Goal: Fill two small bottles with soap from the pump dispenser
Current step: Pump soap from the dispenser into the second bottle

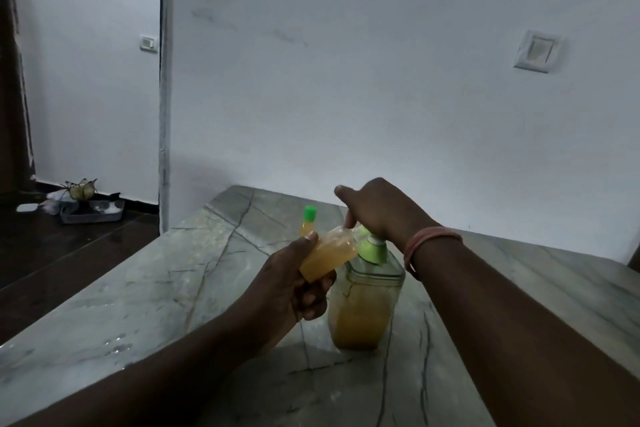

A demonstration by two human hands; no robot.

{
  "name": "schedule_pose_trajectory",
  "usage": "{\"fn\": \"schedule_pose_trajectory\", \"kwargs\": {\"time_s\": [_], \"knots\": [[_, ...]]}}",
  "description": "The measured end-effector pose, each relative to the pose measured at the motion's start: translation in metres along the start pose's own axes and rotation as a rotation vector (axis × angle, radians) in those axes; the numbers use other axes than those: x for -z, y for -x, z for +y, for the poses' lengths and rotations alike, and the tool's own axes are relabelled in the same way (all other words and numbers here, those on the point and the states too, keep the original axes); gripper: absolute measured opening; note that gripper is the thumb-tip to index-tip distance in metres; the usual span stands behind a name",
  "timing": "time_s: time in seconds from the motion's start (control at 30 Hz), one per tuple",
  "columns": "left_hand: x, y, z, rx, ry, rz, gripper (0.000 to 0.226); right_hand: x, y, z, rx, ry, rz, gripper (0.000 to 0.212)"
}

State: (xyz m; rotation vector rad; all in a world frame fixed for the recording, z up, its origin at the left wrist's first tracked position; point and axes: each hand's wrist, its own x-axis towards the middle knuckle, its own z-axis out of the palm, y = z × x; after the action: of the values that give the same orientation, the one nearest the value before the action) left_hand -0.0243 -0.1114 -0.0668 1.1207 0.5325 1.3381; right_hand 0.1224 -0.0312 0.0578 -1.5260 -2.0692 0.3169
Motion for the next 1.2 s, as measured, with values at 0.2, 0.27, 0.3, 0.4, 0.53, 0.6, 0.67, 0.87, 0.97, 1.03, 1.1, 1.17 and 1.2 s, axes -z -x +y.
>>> {"fn": "schedule_pose_trajectory", "kwargs": {"time_s": [0.2,0.27,0.3,0.4,0.53,0.6,0.67,0.87,0.97,1.03,1.1,1.17,1.2], "knots": [[-0.001,0.001,0.0,0.011,-0.016,0.017,0.064,0.003,-0.002,-0.004,-0.016,0.108,-0.106,0.042],[-0.003,0.002,0.0,0.008,-0.014,0.015,0.065,0.005,-0.005,-0.008,0.017,0.193,-0.102,0.042],[-0.003,0.002,0.001,0.005,-0.011,0.014,0.065,0.005,-0.007,-0.01,0.043,0.213,-0.085,0.044],[-0.001,0.0,0.0,0.004,0.003,0.0,0.062,0.0,-0.008,-0.005,0.057,0.114,-0.033,0.052],[-0.001,0.0,-0.001,0.005,0.021,0.013,0.065,-0.002,0.0,0.003,-0.008,0.027,-0.023,0.051],[-0.002,0.0,0.0,0.012,0.011,0.021,0.067,0.0,0.002,-0.001,-0.011,0.042,-0.05,0.048],[-0.002,0.001,0.0,0.014,0.004,0.013,0.068,0.002,0.002,-0.005,-0.006,0.079,-0.077,0.048],[0.001,-0.002,0.0,0.02,0.026,0.003,0.073,0.005,-0.005,-0.004,0.048,0.084,-0.046,0.055],[0.002,-0.004,-0.002,0.023,0.021,0.011,0.075,-0.002,-0.002,0.004,0.003,0.024,-0.024,0.051],[0.004,-0.004,-0.003,0.019,0.028,0.019,0.073,-0.003,-0.001,0.001,0.006,0.045,-0.037,0.046],[0.003,-0.004,-0.002,0.031,0.027,0.023,0.07,-0.001,-0.001,-0.003,0.007,0.07,-0.071,0.045],[0.002,-0.002,-0.002,0.037,0.016,0.019,0.068,0.002,-0.005,-0.006,0.025,0.144,-0.092,0.041],[0.001,-0.001,-0.002,0.038,0.01,0.017,0.068,0.003,-0.006,-0.008,0.039,0.191,-0.085,0.04]]}}
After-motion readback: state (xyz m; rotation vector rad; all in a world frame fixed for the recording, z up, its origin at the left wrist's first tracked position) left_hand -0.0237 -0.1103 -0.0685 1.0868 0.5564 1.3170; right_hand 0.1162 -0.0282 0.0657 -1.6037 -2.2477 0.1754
